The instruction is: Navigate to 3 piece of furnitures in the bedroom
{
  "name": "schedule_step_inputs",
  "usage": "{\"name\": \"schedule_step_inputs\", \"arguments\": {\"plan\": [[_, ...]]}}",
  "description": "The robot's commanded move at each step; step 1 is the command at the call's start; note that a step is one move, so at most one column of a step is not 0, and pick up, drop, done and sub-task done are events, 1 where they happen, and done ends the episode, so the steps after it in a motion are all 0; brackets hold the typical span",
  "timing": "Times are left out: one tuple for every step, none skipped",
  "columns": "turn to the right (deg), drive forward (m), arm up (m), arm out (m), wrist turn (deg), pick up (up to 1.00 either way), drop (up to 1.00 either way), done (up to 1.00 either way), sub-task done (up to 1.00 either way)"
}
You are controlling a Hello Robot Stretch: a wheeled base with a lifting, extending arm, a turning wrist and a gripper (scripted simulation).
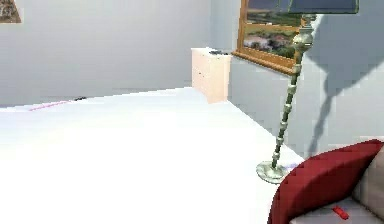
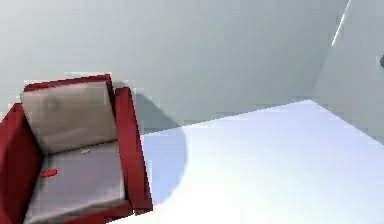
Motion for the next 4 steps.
{"name": "schedule_step_inputs", "arguments": {"plan": [[-36.0, 0.00, 0.00, 0.00, 0.0, 0.00, 0.00, 0.00, 0.00], [0.0, 0.30, 0.00, 0.00, 0.0, 0.00, 0.00, 0.00, 0.00], [-45.0, 0.00, 0.00, 0.00, 0.0, 0.00, 0.00, 0.00, 0.00], [-21.0, 0.00, 0.00, 0.00, 0.0, 0.00, 0.00, 0.00, 0.00]]}}
